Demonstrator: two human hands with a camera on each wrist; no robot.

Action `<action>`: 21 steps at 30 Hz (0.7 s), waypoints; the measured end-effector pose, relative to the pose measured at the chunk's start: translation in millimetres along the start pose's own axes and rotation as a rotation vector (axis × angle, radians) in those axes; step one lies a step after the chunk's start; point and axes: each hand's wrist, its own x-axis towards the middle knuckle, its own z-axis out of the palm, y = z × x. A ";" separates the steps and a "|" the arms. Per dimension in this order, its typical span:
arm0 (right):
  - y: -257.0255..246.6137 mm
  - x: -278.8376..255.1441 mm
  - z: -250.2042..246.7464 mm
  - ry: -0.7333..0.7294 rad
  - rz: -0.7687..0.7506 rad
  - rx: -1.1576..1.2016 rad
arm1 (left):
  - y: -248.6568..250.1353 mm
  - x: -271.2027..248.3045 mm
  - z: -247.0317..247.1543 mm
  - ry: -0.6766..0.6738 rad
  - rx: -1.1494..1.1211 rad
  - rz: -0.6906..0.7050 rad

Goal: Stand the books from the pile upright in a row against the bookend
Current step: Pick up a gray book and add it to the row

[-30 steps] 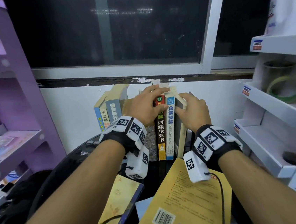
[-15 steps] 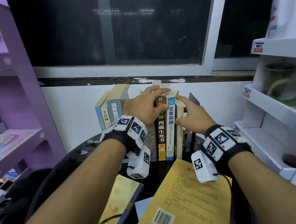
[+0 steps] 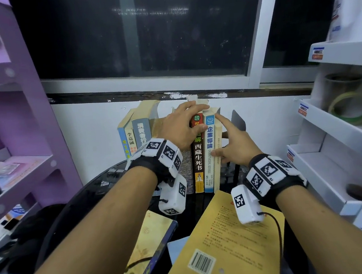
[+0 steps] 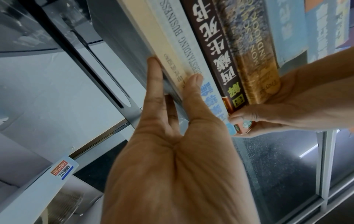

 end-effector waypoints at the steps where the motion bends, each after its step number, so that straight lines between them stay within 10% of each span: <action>1: 0.7 0.3 0.0 0.004 -0.006 0.011 | 0.3 -0.1 0.0 0.000 0.002 0.001; 21: 9.2 4.4 3.3 -0.003 -0.055 -0.021 | 2.4 -2.4 -1.9 -0.011 -0.005 0.001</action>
